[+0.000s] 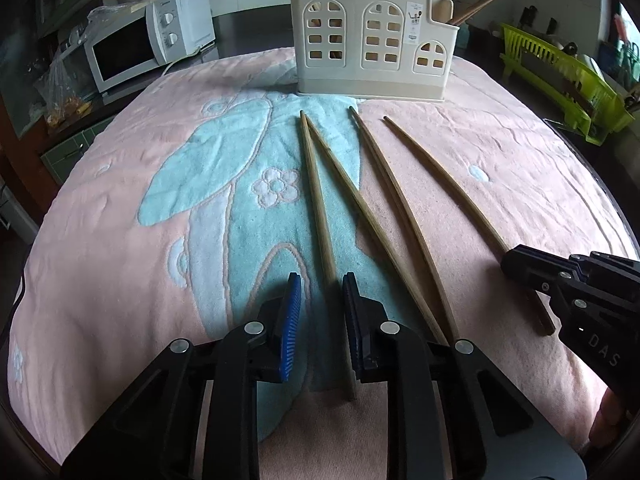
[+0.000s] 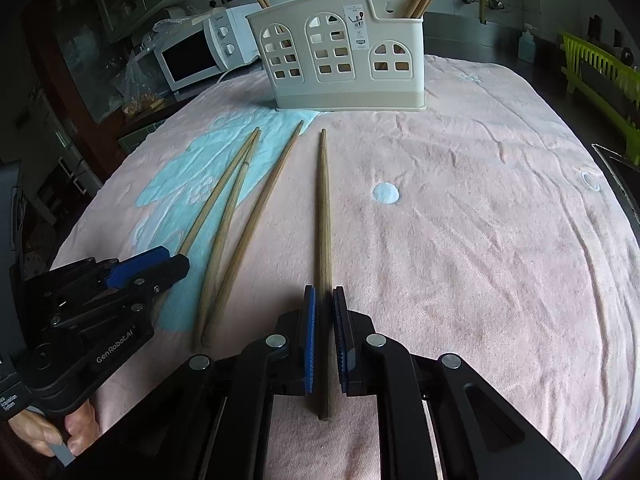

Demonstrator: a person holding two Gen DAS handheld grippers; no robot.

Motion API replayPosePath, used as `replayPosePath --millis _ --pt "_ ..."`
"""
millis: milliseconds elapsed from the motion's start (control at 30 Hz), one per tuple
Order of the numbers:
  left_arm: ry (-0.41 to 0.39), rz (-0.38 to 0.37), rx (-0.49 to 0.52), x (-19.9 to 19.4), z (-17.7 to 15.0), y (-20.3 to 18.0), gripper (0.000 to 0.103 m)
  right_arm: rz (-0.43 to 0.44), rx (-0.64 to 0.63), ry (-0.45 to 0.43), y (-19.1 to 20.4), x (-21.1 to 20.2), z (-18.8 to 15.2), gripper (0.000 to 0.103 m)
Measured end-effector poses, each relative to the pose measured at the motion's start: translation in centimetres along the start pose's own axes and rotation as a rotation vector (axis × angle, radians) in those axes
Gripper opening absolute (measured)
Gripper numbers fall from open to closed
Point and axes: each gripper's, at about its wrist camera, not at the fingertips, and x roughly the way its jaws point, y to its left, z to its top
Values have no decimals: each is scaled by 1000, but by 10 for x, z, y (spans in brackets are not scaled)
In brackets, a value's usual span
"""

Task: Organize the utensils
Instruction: 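Lift the chopstick in the right tool over the holder while the left tool carries its chopstick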

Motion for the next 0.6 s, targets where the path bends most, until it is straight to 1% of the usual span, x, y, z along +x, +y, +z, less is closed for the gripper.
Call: replayPosePath --millis 67,133,167,233,333,400,467,533,600 --pt "1 -9 -7 1 2 1 20 -9 -9 -3 2 0 -1 10" --pt "0 -17 -4 2 3 2 13 -19 -16 -4 3 1 0 9" --pt "1 -27 -3 2 4 3 12 -31 -26 -6 4 2 0 7" --pt "5 -54 -6 4 6 7 7 -43 -42 -11 6 2 -1 7" --pt "14 -127 -21 5 8 19 7 -56 -54 -15 8 3 -1 7" --pt "15 -167 -8 7 8 22 8 -60 -51 -20 8 4 -1 7" --pt "20 -194 18 8 9 24 9 -63 -49 -22 8 4 0 7" --pt "33 -220 -13 10 10 28 9 -68 -48 -23 9 5 0 7" --pt "36 -226 -9 11 11 28 9 -73 -47 -25 9 5 0 7"
